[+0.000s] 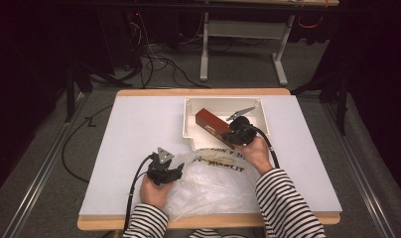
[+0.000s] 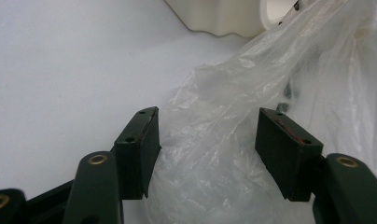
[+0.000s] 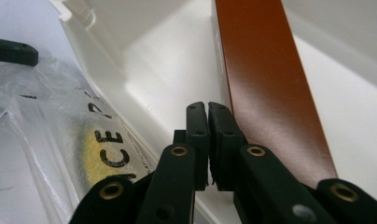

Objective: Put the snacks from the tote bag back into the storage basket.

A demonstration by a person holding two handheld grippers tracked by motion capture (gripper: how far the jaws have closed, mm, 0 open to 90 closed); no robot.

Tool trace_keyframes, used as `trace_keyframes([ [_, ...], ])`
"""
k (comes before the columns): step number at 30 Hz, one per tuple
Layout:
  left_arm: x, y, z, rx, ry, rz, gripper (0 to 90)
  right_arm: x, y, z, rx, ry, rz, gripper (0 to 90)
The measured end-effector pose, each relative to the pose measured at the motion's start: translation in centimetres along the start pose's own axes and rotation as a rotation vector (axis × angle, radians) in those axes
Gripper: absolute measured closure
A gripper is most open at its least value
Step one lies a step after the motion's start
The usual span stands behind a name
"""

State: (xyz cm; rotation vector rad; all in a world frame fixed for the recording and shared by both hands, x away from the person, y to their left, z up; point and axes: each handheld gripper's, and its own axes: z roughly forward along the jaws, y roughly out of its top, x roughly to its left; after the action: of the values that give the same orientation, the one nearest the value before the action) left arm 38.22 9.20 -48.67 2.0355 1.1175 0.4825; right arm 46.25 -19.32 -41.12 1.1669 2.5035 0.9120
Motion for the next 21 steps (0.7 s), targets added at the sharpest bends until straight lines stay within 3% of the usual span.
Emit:
trace_keyframes([
  [11,0.0,0.0,0.0,0.000,0.001,0.001,40.2,0.3,-0.4,1.0,0.045,-0.009,-0.004,90.0],
  [21,0.0,0.0,0.0,0.000,0.000,0.000,40.2,-0.3,-0.7,1.3,0.069,-0.035,0.027,90.0],
])
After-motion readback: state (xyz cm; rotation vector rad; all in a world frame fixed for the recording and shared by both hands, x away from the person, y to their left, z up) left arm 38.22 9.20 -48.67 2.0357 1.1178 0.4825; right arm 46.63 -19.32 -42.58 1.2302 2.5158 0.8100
